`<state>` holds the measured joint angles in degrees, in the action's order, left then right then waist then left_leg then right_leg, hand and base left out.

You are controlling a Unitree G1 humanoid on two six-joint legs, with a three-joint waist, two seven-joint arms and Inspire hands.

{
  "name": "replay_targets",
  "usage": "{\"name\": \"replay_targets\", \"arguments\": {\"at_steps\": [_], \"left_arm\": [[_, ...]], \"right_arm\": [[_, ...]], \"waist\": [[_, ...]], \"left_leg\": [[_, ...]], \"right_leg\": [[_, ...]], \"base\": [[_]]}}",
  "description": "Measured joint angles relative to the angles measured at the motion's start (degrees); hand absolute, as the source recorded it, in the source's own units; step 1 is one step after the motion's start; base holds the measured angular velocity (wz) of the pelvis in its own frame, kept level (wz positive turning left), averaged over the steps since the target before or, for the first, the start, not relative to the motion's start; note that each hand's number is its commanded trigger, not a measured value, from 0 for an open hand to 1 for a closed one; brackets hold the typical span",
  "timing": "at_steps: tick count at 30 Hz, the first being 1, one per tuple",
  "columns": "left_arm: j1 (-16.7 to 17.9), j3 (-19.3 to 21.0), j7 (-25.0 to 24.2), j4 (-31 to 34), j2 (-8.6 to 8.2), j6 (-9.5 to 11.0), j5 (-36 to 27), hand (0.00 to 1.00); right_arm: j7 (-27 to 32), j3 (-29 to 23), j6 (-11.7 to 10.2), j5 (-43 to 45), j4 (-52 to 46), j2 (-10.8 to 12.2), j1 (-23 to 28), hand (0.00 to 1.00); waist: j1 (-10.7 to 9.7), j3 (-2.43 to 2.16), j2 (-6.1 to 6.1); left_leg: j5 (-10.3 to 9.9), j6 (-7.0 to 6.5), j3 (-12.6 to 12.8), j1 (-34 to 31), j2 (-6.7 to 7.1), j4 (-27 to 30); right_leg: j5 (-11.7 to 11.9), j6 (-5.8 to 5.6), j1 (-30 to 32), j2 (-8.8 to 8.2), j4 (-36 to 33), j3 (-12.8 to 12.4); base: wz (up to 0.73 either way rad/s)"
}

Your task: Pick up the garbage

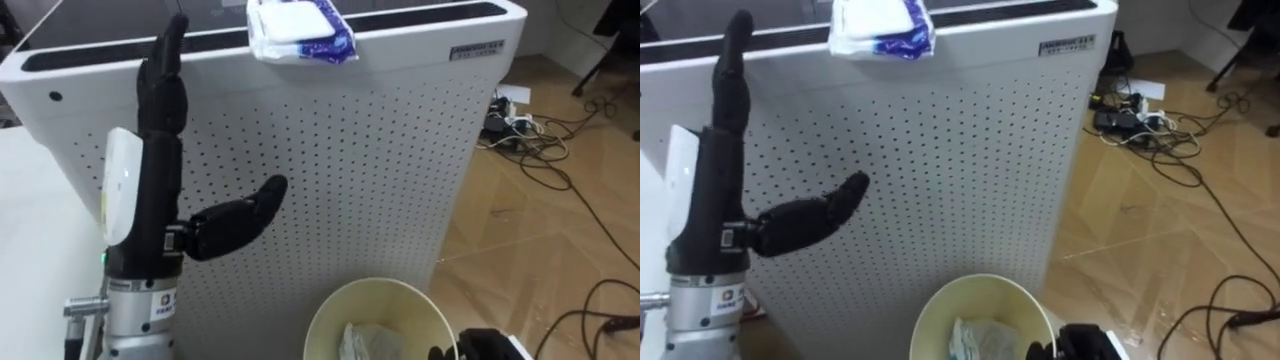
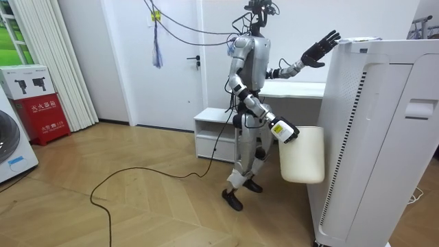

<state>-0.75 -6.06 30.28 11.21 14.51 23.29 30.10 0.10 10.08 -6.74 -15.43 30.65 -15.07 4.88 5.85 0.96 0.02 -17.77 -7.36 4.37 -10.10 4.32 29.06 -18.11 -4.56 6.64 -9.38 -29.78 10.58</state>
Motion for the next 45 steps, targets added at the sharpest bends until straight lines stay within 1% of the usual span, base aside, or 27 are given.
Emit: {"name": "replay_targets", "arguments": {"at_steps": [1,4,8,9,11,15,16,17,19,20,23,25,28,31,33,35,36,38,41,42,43,45], "left_arm": [[-0.01,0.19,0.68,0.09,0.0,-0.06,1.5,0.0],[-0.04,0.69,0.76,1.08,0.11,-0.49,6.74,0.0],[-0.02,0.69,1.11,3.2,0.11,-0.44,8.41,0.0],[-0.04,0.75,1.93,3.65,0.11,-0.36,8.46,0.0],[-0.05,1.03,3.05,4.06,0.11,-0.34,9.5,0.0],[0.05,1.87,3.35,4.6,0.37,-0.29,10.14,0.0],[0.05,1.86,3.36,4.7,0.74,-0.35,10.61,0.0],[0.05,1.86,3.37,4.78,0.96,-0.36,10.7,0.0],[0.06,1.86,3.38,5.12,2.38,-0.39,11.07,0.0],[0.05,1.86,3.41,5.14,2.66,-0.42,11.25,0.0],[0.04,1.81,3.54,5.13,3.61,-0.65,13.61,0.0],[-0.34,1.98,4.82,5.13,4.42,-0.85,15.92,0.0],[-1.22,2.11,5.63,5.1,4.56,-1.32,18.55,0.0],[-1.81,2.82,6.04,5.1,4.68,-2.09,19.52,0.0],[-1.85,3.07,6.65,5.1,4.73,-2.62,19.59,0.0],[-1.91,3.07,6.95,5.09,4.73,-2.92,19.58,0.0],[-1.91,3.07,7.07,5.07,4.73,-2.93,19.58,0.0],[-1.97,3.07,7.17,5.02,4.73,-2.97,19.56,0.0],[-2.09,3.07,7.37,4.94,4.75,-3.24,19.57,0.0],[-2.09,3.04,7.54,4.94,4.9,-3.21,19.61,0.0],[-2.09,3.04,7.55,4.97,5.36,-3.22,19.6,0.0],[-2.1,2.98,7.56,5.09,6.2,-3.19,19.6,0.0]], "right_arm": [[-0.18,0.0,0.0,0.16,0.0,0.07,0.03,1.0],[-0.39,0.0,0.0,0.69,-0.35,0.14,0.48,1.0],[-0.52,0.0,0.0,1.11,-0.48,0.14,0.71,1.0],[-0.78,-0.01,0.0,1.26,-0.66,0.14,0.74,1.0],[-1.49,-0.02,0.0,1.29,-0.83,0.15,0.73,1.0],[-2.74,-0.01,0.0,1.34,-0.97,0.06,0.85,1.0],[-2.77,-0.01,0.0,1.34,-0.96,0.04,0.99,1.0],[-2.79,-0.01,0.0,1.35,-0.96,-0.03,1.06,1.0],[-3.46,-0.01,0.0,1.36,-0.97,-0.56,1.13,1.0],[-3.66,0.0,0.0,1.36,-0.97,-0.67,1.13,1.0],[-4.03,0.04,0.0,1.85,-0.97,-0.83,1.69,1.0],[-3.94,0.02,0.0,3.12,-0.97,-0.92,1.84,1.0],[-3.97,0.01,0.0,4.83,-1.06,-0.92,1.84,1.0],[-4.05,0.01,0.0,5.25,-1.48,-0.91,1.83,1.0],[-4.06,0.03,0.0,5.29,-1.53,-0.91,1.84,1.0],[-4.07,0.02,0.0,5.28,-1.57,-0.94,1.83,1.0],[-4.06,0.02,0.0,5.28,-1.57,-0.97,1.84,1.0],[-4.03,0.01,0.0,5.26,-1.57,-0.97,1.83,1.0],[-4.12,0.01,0.0,5.27,-1.57,-0.95,1.88,1.0],[-4.33,0.01,0.04,5.28,-1.57,-0.95,1.94,1.0],[-4.56,0.01,0.19,5.28,-1.73,-0.96,1.94,1.0],[-4.68,0.01,0.43,5.28,-2.19,-1.02,1.94,1.0]], "waist": [[-0.52,-0.1,0.16],[-1.2,-0.17,0.13],[-1.19,-0.21,0.18],[-1.11,-0.22,0.2],[-1.02,-0.25,0.21],[-0.69,-0.29,0.19],[-0.88,-0.3,0.2],[-1.02,-0.33,0.15],[-0.91,-0.38,0.1],[-0.93,-0.39,0.12],[-0.88,-0.44,0.19],[-0.95,-0.53,0.36],[-0.88,-0.55,0.51],[-0.85,-0.53,0.66],[-0.89,-0.51,0.81],[-0.97,-0.51,0.92],[-1.09,-0.44,1.02],[-1.1,-0.38,1.13],[-1.04,-0.2,1.44],[-1.07,-0.2,1.44],[-1.01,-0.2,1.42],[-1.12,-0.18,1.36]], "left_leg": [[0.13,0.21,-0.04,0.27,-0.51,-0.59],[0.27,0.4,-0.14,1.9,-0.76,-2.12],[0.39,0.51,-0.16,3.49,-0.79,-3.77],[0.39,0.51,-0.19,3.98,-0.8,-4.2],[0.42,0.57,-0.3,4.88,-0.8,-4.68],[0.51,0.72,-0.85,6.43,-0.79,-5.81],[0.58,0.83,-1.4,6.84,-0.77,-6.09],[0.67,0.98,-1.42,7.13,-0.78,-6.5],[0.95,1.36,-1.56,7.95,-0.9,-7.9],[0.97,1.41,-1.56,8.09,-0.95,-8.07],[1.18,1.76,-2.53,9.87,-0.89,-9.4],[1.35,2.05,-2.99,10.42,-0.9,-10.13],[1.64,2.5,-3.21,10.87,-1.06,-10.92],[1.89,2.92,-3.21,11.31,-1.3,-11.96],[1.98,3.08,-3.43,11.53,-1.46,-12.06],[2.09,3.25,-4.08,12.14,-1.54,-12.68],[2.19,3.41,-4.97,12.63,-1.56,-13.32],[2.35,3.64,-5.49,12.94,-1.59,-13.87],[2.68,4.06,-9.09,13.83,-1.71,-14.8],[3.02,4.32,-10.69,14.15,-1.7,-15.02],[3.27,4.49,-11.77,14.5,-1.74,-15.53],[3.41,4.67,-11.79,14.56,-1.71,-15.7]], "right_leg": [[0.77,0.12,-0.86,0.74,1.8,0.35],[1.51,0.0,-2.98,1.45,4.42,0.29],[2.18,-0.11,-4.75,1.8,6.91,0.33],[2.28,-0.17,-5.45,1.91,7.73,0.39],[2.48,-0.2,-6.42,2.08,8.84,0.41],[2.88,-0.21,-8.72,2.62,11.82,0.27],[3.21,-0.12,-9.39,2.82,12.92,0.41],[3.39,-0.09,-9.76,2.91,13.57,0.39],[4.03,0.05,-10.91,3.3,15.37,0.38],[4.1,0.09,-11.03,3.38,15.62,0.33],[4.19,0.19,-12.39,3.58,16.46,0.32],[4.49,0.62,-13.32,3.89,17.99,0.15],[4.58,0.75,-13.57,4.2,18.33,-0.05],[4.77,1.07,-13.64,4.61,19.21,-1.02],[4.86,1.21,-13.63,4.77,19.17,-1.14],[4.88,1.25,-13.9,4.92,19.13,-1.19],[4.89,1.26,-13.97,5.04,19.03,-1.15],[4.89,1.26,-13.94,5.16,19.03,-1.13],[4.88,1.27,-13.33,5.47,17.57,-0.92],[4.88,1.27,-12.96,5.49,16.49,-0.76],[4.89,1.29,-12.89,5.51,15.87,-0.5],[4.9,1.32,-13.53,5.52,15.96,-0.51]], "base": [[0.0],[-0.04],[-0.01],[0.0],[0.0],[0.02],[0.09],[0.05],[-0.02],[0.0],[0.01],[0.0],[0.0],[-0.09],[-0.13],[-0.09],[-0.04],[-0.04],[-0.07],[0.0],[0.0],[0.13]]}}
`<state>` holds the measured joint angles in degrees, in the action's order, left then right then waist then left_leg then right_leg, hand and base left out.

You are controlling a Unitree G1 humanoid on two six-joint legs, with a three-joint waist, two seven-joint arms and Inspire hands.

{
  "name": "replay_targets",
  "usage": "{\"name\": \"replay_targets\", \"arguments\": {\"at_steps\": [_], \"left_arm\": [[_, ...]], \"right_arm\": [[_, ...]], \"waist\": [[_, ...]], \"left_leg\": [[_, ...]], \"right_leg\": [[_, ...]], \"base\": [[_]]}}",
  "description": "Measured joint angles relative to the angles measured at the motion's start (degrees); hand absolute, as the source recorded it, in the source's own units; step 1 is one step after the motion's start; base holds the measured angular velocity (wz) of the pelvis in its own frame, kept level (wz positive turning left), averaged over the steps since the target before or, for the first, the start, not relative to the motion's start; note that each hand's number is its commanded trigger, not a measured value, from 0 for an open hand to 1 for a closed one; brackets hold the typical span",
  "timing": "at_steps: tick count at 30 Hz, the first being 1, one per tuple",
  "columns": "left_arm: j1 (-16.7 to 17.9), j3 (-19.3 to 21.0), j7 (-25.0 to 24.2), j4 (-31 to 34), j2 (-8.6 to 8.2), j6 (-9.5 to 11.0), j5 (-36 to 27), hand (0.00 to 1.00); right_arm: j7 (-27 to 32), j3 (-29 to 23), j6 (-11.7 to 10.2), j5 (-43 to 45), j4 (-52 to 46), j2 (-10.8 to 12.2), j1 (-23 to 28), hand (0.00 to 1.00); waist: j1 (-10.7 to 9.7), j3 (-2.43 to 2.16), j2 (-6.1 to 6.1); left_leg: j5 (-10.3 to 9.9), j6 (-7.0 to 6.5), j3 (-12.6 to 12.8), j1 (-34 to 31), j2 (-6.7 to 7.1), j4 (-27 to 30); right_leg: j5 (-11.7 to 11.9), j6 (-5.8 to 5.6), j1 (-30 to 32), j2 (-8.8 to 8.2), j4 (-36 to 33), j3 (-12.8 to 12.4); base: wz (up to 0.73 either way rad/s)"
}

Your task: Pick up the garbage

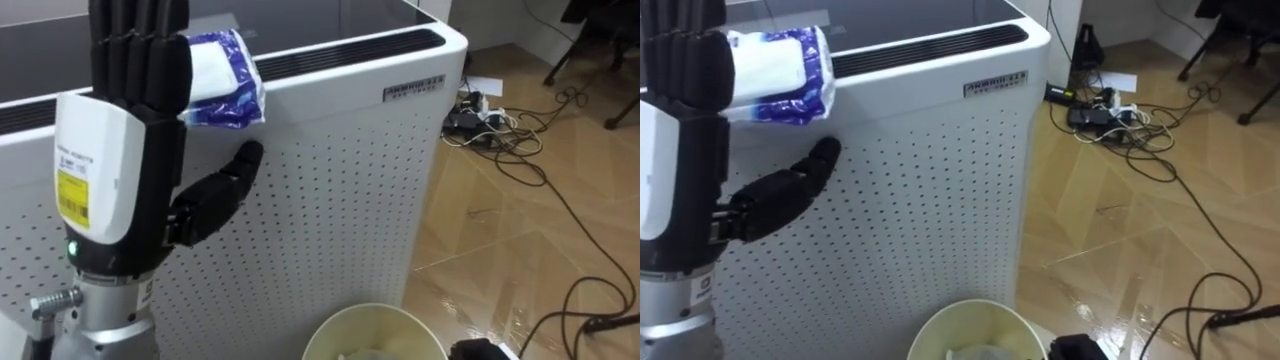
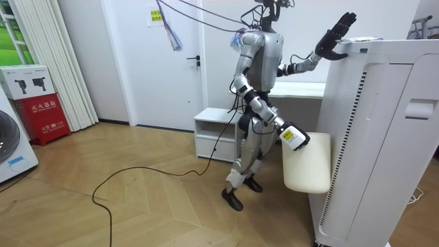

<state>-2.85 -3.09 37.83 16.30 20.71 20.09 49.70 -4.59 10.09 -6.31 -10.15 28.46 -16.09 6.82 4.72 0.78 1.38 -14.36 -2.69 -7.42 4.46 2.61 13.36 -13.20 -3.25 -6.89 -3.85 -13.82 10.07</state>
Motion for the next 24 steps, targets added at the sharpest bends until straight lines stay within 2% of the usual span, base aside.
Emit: {"name": "replay_targets", "arguments": {"at_steps": [1,2,3,4,5,6,7,8,9,10,11,12,15,19,24], "left_arm": [[-0.02,-0.08,-0.08,0.0,0.33,0.0,0.05,0.0],[-0.02,-0.14,-0.16,0.01,0.4,-0.02,0.06,0.0],[-0.02,-0.13,-0.08,0.12,0.77,-0.02,0.05,0.0],[0.0,0.06,0.63,-0.04,1.01,-0.08,0.03,0.0],[0.02,-0.08,0.62,-0.11,0.95,-0.17,0.06,0.0],[-0.37,0.24,-0.3,-0.14,1.6,-0.23,0.73,0.0],[-0.63,0.32,-1.79,-0.44,2.38,-0.85,1.18,0.0],[-1.11,0.34,-2.68,-0.56,2.68,-1.32,1.66,0.0],[-1.45,0.47,-3.68,-0.48,2.9,-1.85,2.79,0.17],[-1.42,0.48,-3.9,-0.49,2.91,-2.49,3.75,0.51],[-1.35,0.47,-4.21,-0.5,2.87,-2.83,4.19,0.88],[-1.35,0.47,-5.04,-0.51,2.87,-3.68,5.41,1.0],[-1.26,0.49,-7.53,-0.62,2.93,-6.14,6.25,1.0],[-0.34,0.48,-12.01,-0.65,2.95,-8.59,7.35,1.0],[-0.37,0.94,-14.02,0.29,2.93,-9.15,7.26,1.0]], "right_arm": [[-0.04,0.0,0.22,0.25,0.0,-0.02,0.0,1.0],[-0.06,0.02,0.27,0.64,-0.01,-0.02,0.0,1.0],[-0.33,0.09,0.38,1.5,-0.19,0.14,-0.18,1.0],[-0.42,0.33,0.63,1.58,-1.45,-0.04,-0.3,1.0],[-0.33,0.33,0.72,1.61,-2.12,-0.21,0.23,1.0],[-0.11,0.32,0.94,1.77,-3.47,-0.08,0.8,1.0],[0.06,0.14,0.95,1.45,-3.83,-0.27,0.88,1.0],[0.12,-0.24,0.95,1.17,-3.84,-0.32,0.92,1.0],[0.1,-0.52,1.11,1.13,-3.85,-1.28,1.13,1.0],[-0.24,-0.56,1.43,1.23,-3.95,-1.67,1.24,1.0],[-0.48,-0.66,1.63,1.32,-3.96,-1.67,1.24,1.0],[-1.13,-0.81,2.21,1.47,-4.19,-1.7,1.24,1.0],[-2.66,-1.44,2.79,1.6,-5.01,-1.64,1.22,1.0],[-3.73,-1.91,4.47,1.56,-4.99,-1.6,1.14,1.0],[-4.1,-2.4,5.15,1.49,-4.98,-1.6,0.96,1.0]], "waist": [[-0.1,0.02,0.14],[0.02,0.1,0.3],[0.67,0.0,0.4],[0.62,0.21,0.77],[-0.01,-0.01,1.24],[-0.63,0.31,1.14],[-1.26,0.6,0.65],[-1.37,0.63,0.63],[-1.16,0.12,1.37],[-0.78,0.09,1.41],[-0.74,0.1,1.45],[-0.65,0.05,1.57],[-1.34,-0.33,2.36],[-1.47,-0.37,3.05],[-1.46,-0.22,2.63]], "left_leg": [[0.44,-0.09,-1.31,0.52,-0.16,-0.53],[0.76,-0.12,-2.96,0.99,-0.36,-1.07],[0.81,-0.08,-6.51,1.11,-1.0,-1.51],[0.4,0.59,-7.66,0.7,-1.74,-1.27],[0.32,1.05,-7.34,0.29,-2.2,-1.15],[0.68,2.77,-3.63,-0.57,-2.26,-0.44],[0.53,3.66,1.14,-1.79,-2.31,-0.72],[1.44,4.1,2.17,-2.72,-2.4,-1.78],[3.77,1.88,4.55,-3.67,-2.82,-2.42],[4.11,1.61,5.86,-3.3,-2.75,-2.67],[4.14,1.57,6.0,-3.19,-2.72,-2.6],[4.14,1.56,6.34,-2.91,-2.69,-2.5],[4.21,1.5,6.65,-2.64,-2.53,-2.48],[4.21,1.54,6.92,-1.76,-2.23,-2.82],[4.27,1.49,7.27,-1.61,-2.19,-2.57]], "right_leg": [[-0.17,0.27,1.27,0.02,-2.16,0.4],[-0.63,1.02,2.63,0.07,-4.25,0.67],[-1.47,2.63,4.98,1.28,-2.61,-0.07],[2.89,4.04,6.85,3.0,2.93,-2.03],[4.82,4.29,6.22,3.16,3.93,-0.85],[5.53,4.57,5.05,2.77,4.4,-0.78],[5.53,4.56,4.33,2.36,4.9,-3.39],[5.59,4.38,4.29,2.28,5.18,-4.92],[5.66,3.88,4.85,2.24,5.02,-5.39],[5.7,3.75,4.93,2.19,5.11,-5.13],[5.75,3.66,4.87,2.21,5.13,-5.08],[5.85,3.57,4.67,2.23,5.04,-4.88],[5.96,3.46,4.61,2.31,4.37,-3.96],[5.66,3.32,3.83,2.19,4.01,-3.63],[5.59,3.27,3.94,2.06,4.02,-3.61]], "base": [[0.09],[-0.17],[-0.39],[-0.24],[0.13],[0.46],[0.44],[0.3],[0.08],[-0.03],[-0.15],[-0.15],[-0.08],[-0.03],[0.01]]}}
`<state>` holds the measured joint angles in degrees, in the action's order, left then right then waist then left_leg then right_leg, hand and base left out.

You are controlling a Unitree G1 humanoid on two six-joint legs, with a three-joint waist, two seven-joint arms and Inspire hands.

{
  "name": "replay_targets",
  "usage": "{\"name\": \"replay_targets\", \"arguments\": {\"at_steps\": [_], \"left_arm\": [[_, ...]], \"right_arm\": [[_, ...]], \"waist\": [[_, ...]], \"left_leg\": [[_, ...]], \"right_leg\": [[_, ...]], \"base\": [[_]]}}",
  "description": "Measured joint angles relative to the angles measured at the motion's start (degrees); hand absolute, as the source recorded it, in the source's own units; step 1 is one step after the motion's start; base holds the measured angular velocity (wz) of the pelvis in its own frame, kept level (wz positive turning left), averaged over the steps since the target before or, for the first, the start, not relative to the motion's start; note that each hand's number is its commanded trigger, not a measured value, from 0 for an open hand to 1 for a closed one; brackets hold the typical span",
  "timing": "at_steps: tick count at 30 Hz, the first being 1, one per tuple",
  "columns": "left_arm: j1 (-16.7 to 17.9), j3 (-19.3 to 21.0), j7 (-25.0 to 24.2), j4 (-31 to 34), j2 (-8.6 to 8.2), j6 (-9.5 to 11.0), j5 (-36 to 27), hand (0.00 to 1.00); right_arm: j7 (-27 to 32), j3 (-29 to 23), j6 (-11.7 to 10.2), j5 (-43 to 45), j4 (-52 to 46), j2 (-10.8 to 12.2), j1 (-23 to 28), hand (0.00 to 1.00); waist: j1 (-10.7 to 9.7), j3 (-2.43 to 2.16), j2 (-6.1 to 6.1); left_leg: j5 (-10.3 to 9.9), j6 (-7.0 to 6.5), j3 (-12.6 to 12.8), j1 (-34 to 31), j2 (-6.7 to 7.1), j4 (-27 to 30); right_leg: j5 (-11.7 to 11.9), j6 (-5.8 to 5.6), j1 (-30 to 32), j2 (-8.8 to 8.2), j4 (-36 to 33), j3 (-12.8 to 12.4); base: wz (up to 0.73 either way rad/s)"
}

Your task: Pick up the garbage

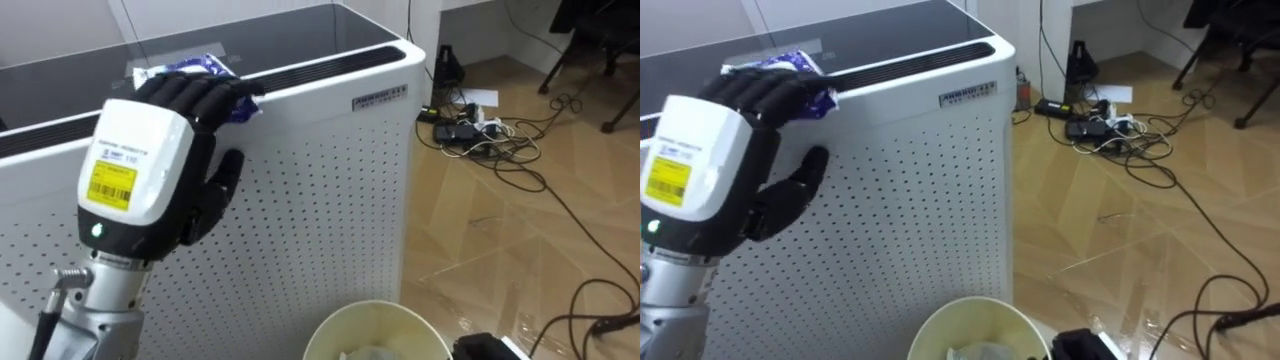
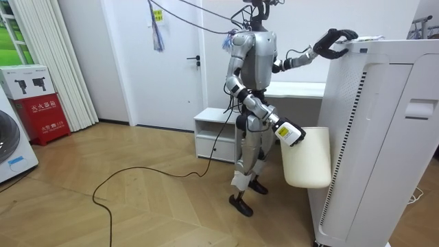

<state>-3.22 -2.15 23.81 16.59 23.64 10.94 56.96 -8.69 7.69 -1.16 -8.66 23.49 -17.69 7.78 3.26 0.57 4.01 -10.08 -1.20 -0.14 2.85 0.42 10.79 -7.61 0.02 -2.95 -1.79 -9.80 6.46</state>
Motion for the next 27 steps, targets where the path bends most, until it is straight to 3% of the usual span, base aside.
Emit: {"name": "replay_targets", "arguments": {"at_steps": [4,12,23,25,27], "left_arm": [[-1.41,0.29,-0.37,1.0,-0.14,-2.04,0.22,1.0],[-1.68,1.0,-0.52,0.91,-0.13,-2.65,1.16,1.0],[-2.06,1.29,-0.77,1.33,-0.01,-3.39,0.83,1.0],[-2.5,1.25,-0.76,1.38,-0.05,-3.39,-1.37,1.0],[-2.23,1.28,-0.89,2.03,-0.08,-3.39,-4.8,1.0]], "right_arm": [[-0.31,-0.11,1.13,0.07,-0.05,-0.01,-0.03,1.0],[-0.19,-0.34,3.66,0.08,-0.05,-0.01,-0.79,1.0],[0.68,-1.22,3.79,-0.45,-0.07,-0.02,-1.0,1.0],[1.25,-1.21,3.78,-0.71,-0.26,-0.02,-1.02,1.0],[1.85,-0.97,3.77,-0.89,-0.73,0.02,-1.02,1.0]], "waist": [[-0.07,-0.12,0.03],[-0.14,-0.34,0.29],[-0.22,-0.29,0.08],[-0.24,-0.12,-0.34],[-0.2,-0.24,-0.55]], "left_leg": [[0.0,-0.01,1.71,-0.05,-0.03,-0.13],[0.01,-0.03,3.22,0.3,-0.19,-0.16],[0.02,-0.02,3.11,0.41,-0.44,-0.15],[0.02,-0.02,3.08,0.4,-0.43,-0.1],[0.02,-0.02,3.1,0.54,-0.4,-0.12]], "right_leg": [[-0.2,-0.15,0.04,-0.14,0.04,-0.03],[-0.34,-0.14,-0.08,-0.21,-0.08,-0.26],[-0.53,0.07,-0.08,-0.35,-0.41,-0.2],[-0.93,0.06,0.11,-0.4,-0.98,-0.17],[-1.02,0.04,-0.05,-0.15,-0.89,-0.18]], "base": [[0.0],[0.0],[0.0],[0.02],[0.0]]}}
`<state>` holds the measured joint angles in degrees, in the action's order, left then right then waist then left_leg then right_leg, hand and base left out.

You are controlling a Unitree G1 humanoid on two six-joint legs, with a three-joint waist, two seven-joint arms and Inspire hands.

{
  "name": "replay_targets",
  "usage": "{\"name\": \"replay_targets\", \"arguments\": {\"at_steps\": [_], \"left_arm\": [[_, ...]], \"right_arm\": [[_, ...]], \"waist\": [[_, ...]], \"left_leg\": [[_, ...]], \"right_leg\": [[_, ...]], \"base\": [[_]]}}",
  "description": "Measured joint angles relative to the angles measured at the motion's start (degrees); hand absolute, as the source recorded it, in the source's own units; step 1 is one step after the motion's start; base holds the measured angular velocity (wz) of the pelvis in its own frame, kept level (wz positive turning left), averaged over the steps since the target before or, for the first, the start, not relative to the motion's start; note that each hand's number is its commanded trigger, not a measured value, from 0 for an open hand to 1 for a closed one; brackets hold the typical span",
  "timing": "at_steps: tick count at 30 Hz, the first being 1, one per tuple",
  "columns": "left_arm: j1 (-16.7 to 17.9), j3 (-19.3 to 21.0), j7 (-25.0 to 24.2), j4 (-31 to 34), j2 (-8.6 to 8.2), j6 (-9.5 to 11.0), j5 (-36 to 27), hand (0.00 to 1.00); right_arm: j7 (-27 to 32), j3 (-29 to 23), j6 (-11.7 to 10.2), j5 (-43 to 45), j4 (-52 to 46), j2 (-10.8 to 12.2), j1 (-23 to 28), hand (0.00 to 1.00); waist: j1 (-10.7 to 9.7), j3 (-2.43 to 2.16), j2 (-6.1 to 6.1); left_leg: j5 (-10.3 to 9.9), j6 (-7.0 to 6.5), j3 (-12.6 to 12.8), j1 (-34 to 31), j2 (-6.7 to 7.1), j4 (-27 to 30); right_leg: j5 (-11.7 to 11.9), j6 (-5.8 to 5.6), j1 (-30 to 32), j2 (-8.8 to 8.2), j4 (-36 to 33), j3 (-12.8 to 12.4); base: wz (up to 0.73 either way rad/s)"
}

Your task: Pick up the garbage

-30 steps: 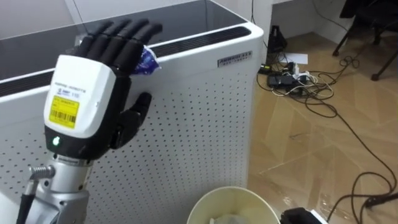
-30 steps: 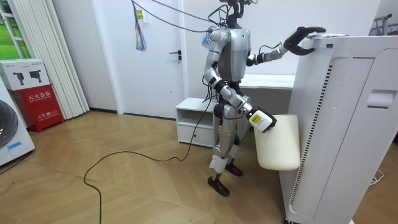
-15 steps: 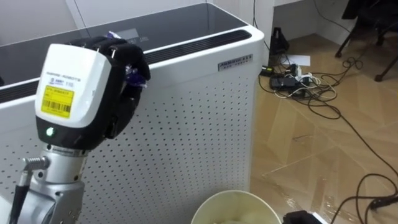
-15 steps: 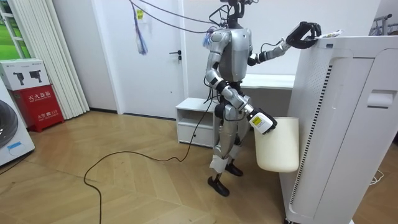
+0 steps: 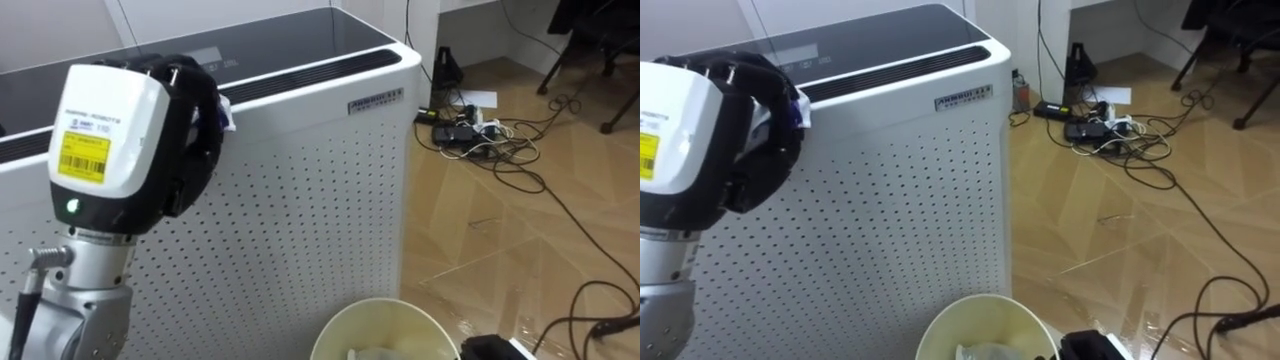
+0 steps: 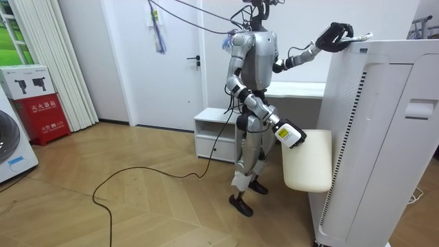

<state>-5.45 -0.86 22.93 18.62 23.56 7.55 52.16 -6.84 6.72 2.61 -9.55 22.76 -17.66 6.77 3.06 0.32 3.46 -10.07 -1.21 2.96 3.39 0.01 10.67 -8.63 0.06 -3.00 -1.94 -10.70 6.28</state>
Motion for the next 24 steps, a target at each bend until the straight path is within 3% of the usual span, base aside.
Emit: {"name": "replay_targets", "arguments": {"at_steps": [5,8,10,14,16,19,24], "left_arm": [[0.16,0.49,-3.73,4.63,-0.5,1.1,-17.18,1.0],[0.16,0.17,-7.11,6.38,-0.94,3.66,-27.75,1.0],[0.16,-0.2,-9.8,6.65,-2.82,4.57,-35.22,1.0],[-0.21,-0.98,-15.18,9.14,-4.72,5.23,-46.16,1.0],[-0.8,-2.55,-19.93,9.95,-5.18,5.29,-54.86,1.0],[-0.18,-6.27,-27.03,9.82,-5.14,3.66,-61.14,1.0],[-0.13,-7.81,-34.54,9.63,-5.2,3.25,-64.09,1.0]], "right_arm": [[0.29,0.32,-0.17,0.0,-0.19,0.07,-0.02,1.0],[0.42,1.11,-0.26,0.39,-0.19,0.38,-0.06,1.0],[0.48,1.3,-0.26,0.4,-0.19,0.7,-0.07,1.0],[0.5,1.55,-0.26,0.41,-0.19,1.39,-0.13,1.0],[0.25,1.68,-0.26,0.45,-0.2,2.07,-0.14,1.0],[0.13,2.59,-0.26,0.52,-0.24,2.21,-0.17,1.0],[-0.09,3.46,-0.26,0.56,-0.26,1.95,-0.97,1.0]], "waist": [[0.02,-0.29,-0.83],[0.08,-0.25,-1.63],[-0.21,-0.22,-1.67],[-1.23,-0.03,-1.95],[-1.22,0.0,-1.9],[-1.18,0.17,-1.65],[-1.26,0.24,-1.47]], "left_leg": [[0.0,0.0,-0.06,-0.22,0.18,-0.03],[0.0,-0.01,-0.23,-0.28,0.32,-0.03],[0.01,-0.02,-0.3,-0.11,0.58,-0.02],[0.02,-0.08,-0.24,-0.79,0.74,0.1],[-0.01,-0.14,-0.23,-0.7,0.74,0.09],[-0.02,-0.15,-0.18,-0.91,0.72,0.05],[-0.02,-0.14,0.17,-0.89,0.57,0.1]], "right_leg": [[-0.02,-0.02,-0.14,-0.04,0.23,0.39],[-0.05,-0.07,-0.18,-0.18,0.34,0.55],[-0.2,-0.31,-0.35,-0.56,0.08,0.95],[-0.32,-0.51,0.07,-0.9,0.16,1.94],[-0.36,-0.59,0.05,-0.92,0.19,1.93],[-0.36,-0.58,0.11,-0.82,0.1,1.83],[-0.42,-0.44,0.08,-0.68,0.13,1.61]], "base": [[0.05],[0.03],[0.05],[0.15],[0.0],[-0.01],[-0.03]]}}
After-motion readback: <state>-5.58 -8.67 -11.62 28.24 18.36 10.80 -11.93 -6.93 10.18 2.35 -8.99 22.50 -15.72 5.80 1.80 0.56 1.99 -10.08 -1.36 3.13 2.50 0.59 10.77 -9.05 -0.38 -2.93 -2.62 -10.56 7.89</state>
